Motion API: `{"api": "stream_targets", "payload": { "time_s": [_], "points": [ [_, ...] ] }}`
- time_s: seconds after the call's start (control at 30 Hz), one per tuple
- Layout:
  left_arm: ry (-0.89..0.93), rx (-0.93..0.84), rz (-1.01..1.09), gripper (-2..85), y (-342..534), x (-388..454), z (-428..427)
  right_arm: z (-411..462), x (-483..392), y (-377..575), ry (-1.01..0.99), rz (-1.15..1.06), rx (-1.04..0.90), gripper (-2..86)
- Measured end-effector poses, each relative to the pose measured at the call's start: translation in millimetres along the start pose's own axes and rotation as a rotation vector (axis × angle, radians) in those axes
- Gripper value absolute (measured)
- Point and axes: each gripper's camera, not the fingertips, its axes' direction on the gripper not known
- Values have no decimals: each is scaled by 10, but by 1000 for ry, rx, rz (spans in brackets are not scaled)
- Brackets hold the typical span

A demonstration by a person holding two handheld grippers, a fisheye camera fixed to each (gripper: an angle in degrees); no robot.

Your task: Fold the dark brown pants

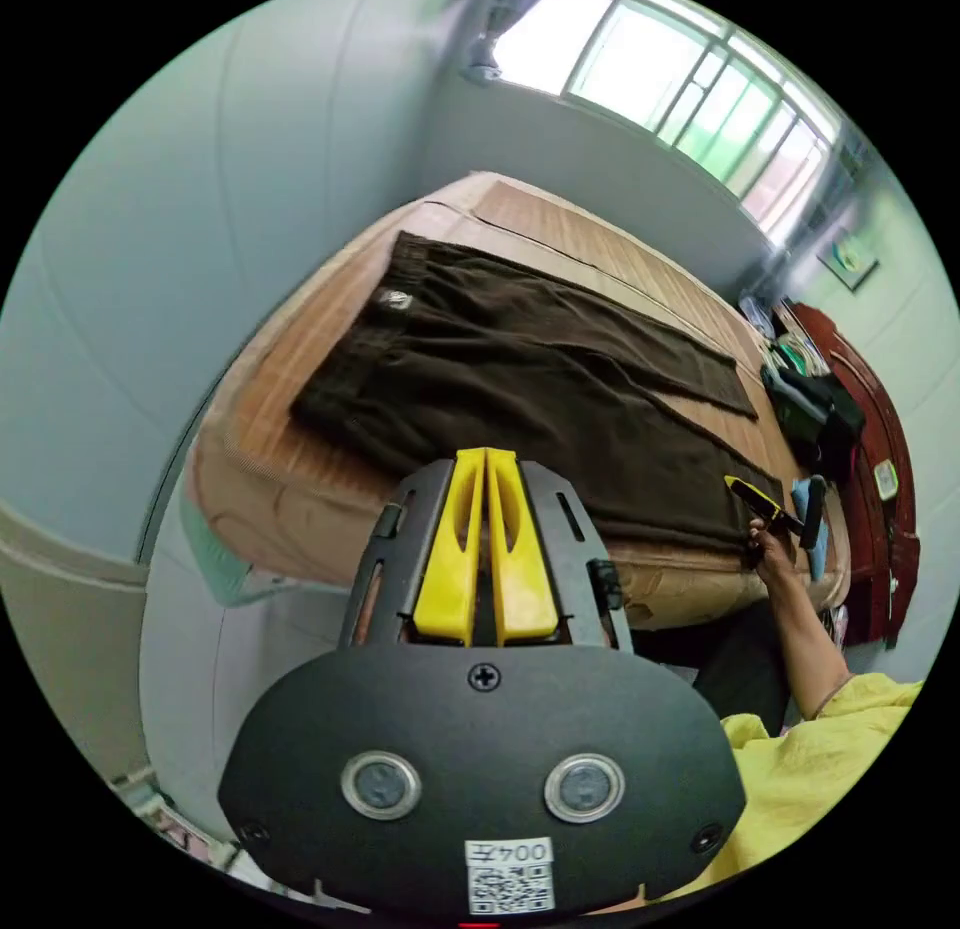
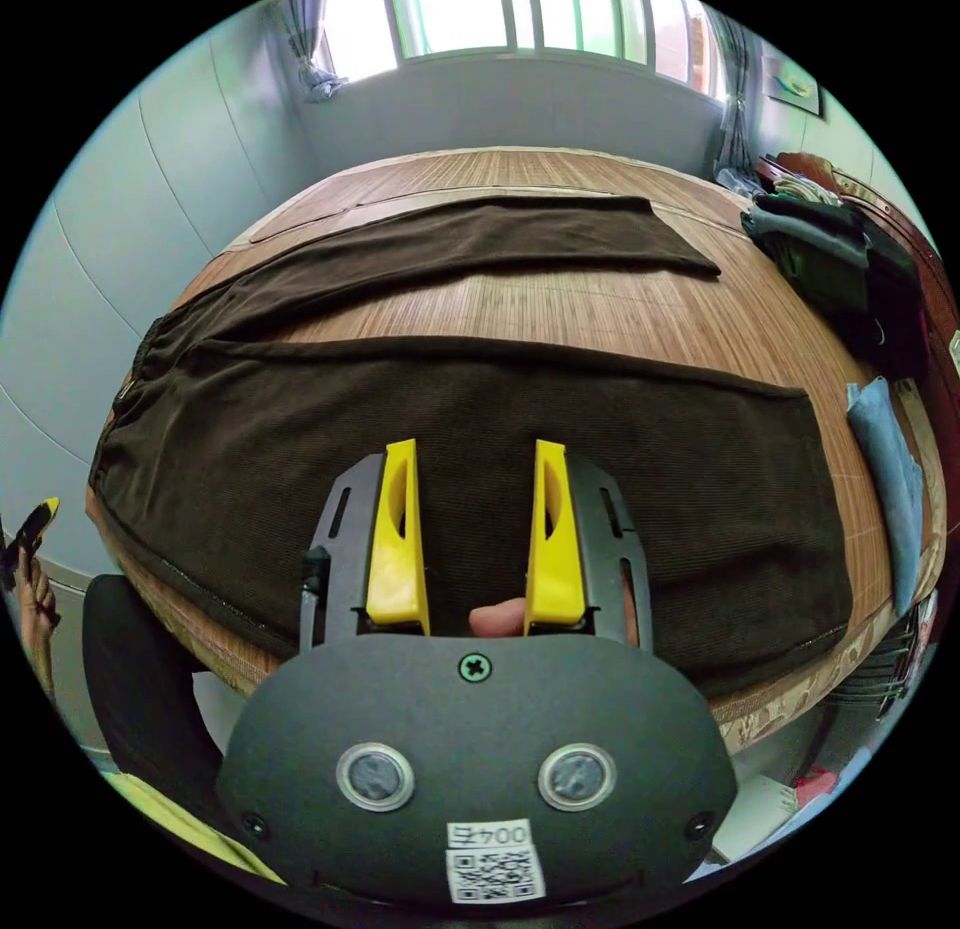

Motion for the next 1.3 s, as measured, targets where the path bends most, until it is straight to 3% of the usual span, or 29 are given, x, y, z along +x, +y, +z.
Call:
{"api": "stream_targets", "payload": {
  "time_s": [0.23,0.53,1.0,1.17,1.3],
  "points": [
    [76,-95,161,3,-797,757,965,-12,22,-43,2,-3,0,159],
    [9,-193,386,26,-1938,1510,1880,-45,66,-119,-7,1,-4,160],
    [-276,-211,645,164,-3700,2435,3153,-83,91,-257,1,-16,-12,164],
    [-202,-359,781,178,-3910,2602,3631,-110,158,-315,-30,-29,-10,162],
    [-98,-397,767,176,-4014,2552,3779,-124,219,-372,-28,-16,-11,153]
  ]
}}
